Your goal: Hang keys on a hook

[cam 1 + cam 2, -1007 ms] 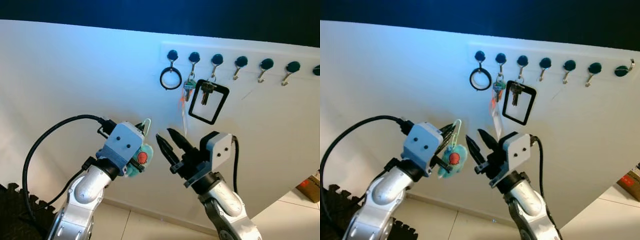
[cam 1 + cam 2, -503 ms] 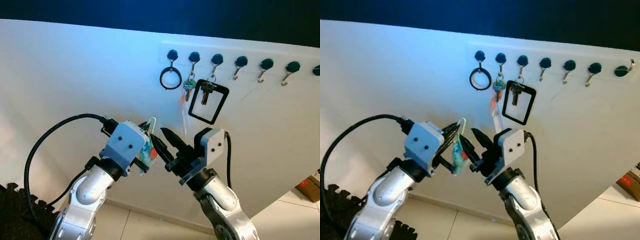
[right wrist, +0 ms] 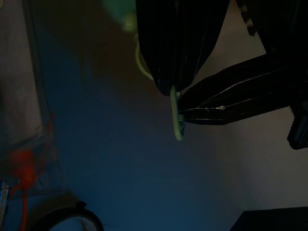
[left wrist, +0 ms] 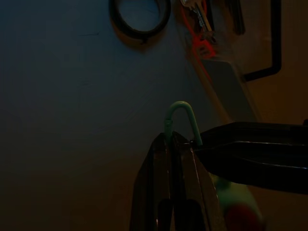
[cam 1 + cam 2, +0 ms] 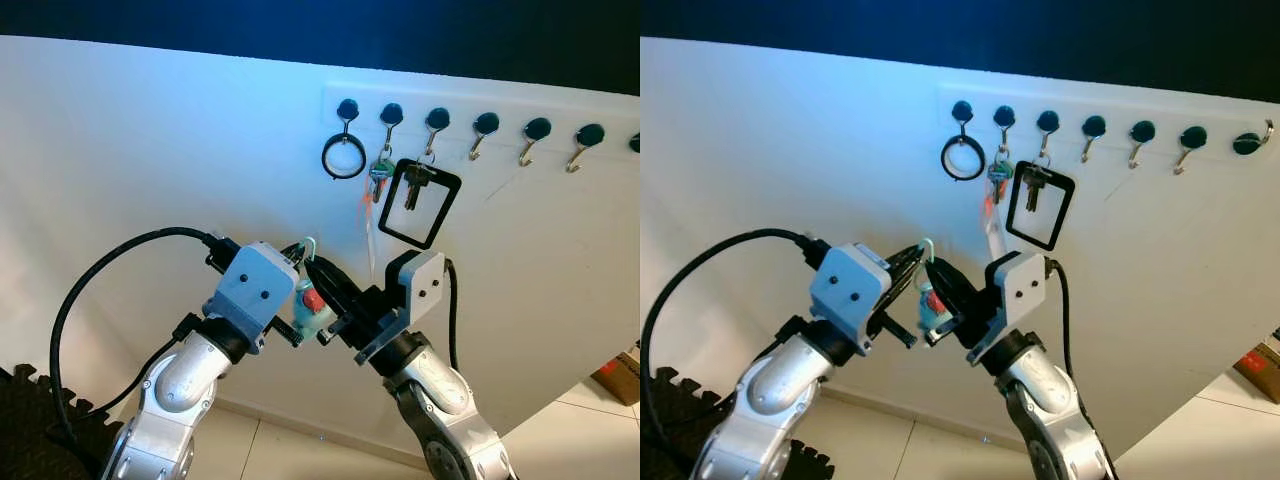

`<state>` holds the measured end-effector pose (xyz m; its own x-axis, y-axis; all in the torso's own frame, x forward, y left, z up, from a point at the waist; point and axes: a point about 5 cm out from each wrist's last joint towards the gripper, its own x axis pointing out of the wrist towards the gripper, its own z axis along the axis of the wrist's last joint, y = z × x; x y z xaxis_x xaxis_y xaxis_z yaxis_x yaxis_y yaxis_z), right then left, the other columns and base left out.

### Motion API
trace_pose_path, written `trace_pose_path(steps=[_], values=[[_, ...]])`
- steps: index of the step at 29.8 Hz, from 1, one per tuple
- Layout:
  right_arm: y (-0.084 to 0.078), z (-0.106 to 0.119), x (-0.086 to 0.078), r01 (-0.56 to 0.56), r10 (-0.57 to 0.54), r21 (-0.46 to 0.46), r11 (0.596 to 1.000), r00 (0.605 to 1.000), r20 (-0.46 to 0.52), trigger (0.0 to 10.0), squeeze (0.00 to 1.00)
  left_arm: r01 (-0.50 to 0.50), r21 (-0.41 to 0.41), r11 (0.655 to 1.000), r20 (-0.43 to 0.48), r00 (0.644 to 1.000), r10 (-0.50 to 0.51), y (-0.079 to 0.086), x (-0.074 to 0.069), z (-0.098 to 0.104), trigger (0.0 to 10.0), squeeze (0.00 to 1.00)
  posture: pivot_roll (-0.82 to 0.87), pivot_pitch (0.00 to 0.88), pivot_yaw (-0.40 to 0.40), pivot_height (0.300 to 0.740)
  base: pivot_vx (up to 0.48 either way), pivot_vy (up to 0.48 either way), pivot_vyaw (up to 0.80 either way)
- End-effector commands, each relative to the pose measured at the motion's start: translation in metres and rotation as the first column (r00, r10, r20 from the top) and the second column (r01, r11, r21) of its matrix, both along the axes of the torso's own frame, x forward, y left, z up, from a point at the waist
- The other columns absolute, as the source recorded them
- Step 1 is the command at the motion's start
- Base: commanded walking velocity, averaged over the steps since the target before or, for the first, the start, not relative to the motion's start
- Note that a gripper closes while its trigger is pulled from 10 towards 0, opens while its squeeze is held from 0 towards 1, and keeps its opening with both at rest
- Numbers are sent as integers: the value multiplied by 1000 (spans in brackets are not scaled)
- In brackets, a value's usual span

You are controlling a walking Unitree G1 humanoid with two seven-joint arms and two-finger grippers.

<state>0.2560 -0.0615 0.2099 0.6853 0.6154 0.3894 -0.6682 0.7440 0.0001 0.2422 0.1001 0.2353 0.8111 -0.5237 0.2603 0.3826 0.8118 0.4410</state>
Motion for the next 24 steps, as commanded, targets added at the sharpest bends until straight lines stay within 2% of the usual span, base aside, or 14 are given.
trace_pose_path(steps=[1,3,4,5,6,7,8,10,11,13,14,15,22,24], values=[[2,-4,1,-10,10,0,1000,1000,-17,0,0,27,-12,1000,-6,1000,-27,-3,-4,1,10000,0,107,170,1,740,0,0,0],[2,-4,1,-8,8,1,1000,1000,-17,0,0,27,-12,1000,-6,1000,-27,-3,-4,1,10000,0,107,170,2,740,0,0,0],[2,-4,1,-6,6,2,1000,1000,-17,1961,0,25,-11,1000,-6,1000,-25,-3,-3,1,10000,0,106,170,3,740,0,0,0],[2,-4,2,-2,2,2,1000,1000,-17,4824,0,22,-10,1000,-5,1000,-22,-3,-3,1,10000,0,106,170,4,740,0,0,0],[2,-4,2,-2,2,2,1000,1000,-17,4824,0,22,-10,1000,-5,1000,-22,-3,-3,1,10000,0,106,170,4,740,0,0,0],[2,-4,2,2,-2,2,1000,1000,-18,10000,0,17,-10,1000,-3,1000,-17,-3,-3,1,10000,0,105,170,4,740,0,0,0],[1,-4,2,7,-7,2,1000,1000,-19,10000,0,31,-13,999,-11,999,-31,-3,-3,1,10000,867,104,170,5,740,0,0,0],[1,-4,2,11,-11,2,1000,1000,-20,10000,0,41,-15,999,-17,999,-41,-3,-3,0,10000,867,104,170,5,740,0,0,0],[1,-4,2,15,-15,2,1000,1000,-21,10000,0,29,-13,999,-13,999,-29,-3,-3,1,10000,1000,103,169,5,740,0,0,0],[1,-4,3,20,-20,2,1000,1000,-23,10000,0,28,-6,1000,-11,1000,-28,-2,-3,1,10000,1000,102,169,6,740,0,0,0],[0,-5,3,24,-24,2,1000,999,-25,10000,0,30,1,1000,-9,1000,-30,-2,-4,1,10000,380,102,169,6,740,0,0,0],[0,-5,4,31,-31,0,1000,999,-27,10000,0,48,5,999,-18,999,-48,-2,-6,1,10000,0,103,170,7,740,0,0,0],[-2,-7,7,60,-60,-11,998,998,-32,10000,0,103,-25,994,-68,992,-104,2,-15,0,10000,0,103,170,10,740,0,0,0],[-9,-12,9,106,-107,-21,994,993,-55,10000,0,160,-67,985,-148,975,-169,11,-24,-1,10000,0,111,171,9,740,0,0,0]])
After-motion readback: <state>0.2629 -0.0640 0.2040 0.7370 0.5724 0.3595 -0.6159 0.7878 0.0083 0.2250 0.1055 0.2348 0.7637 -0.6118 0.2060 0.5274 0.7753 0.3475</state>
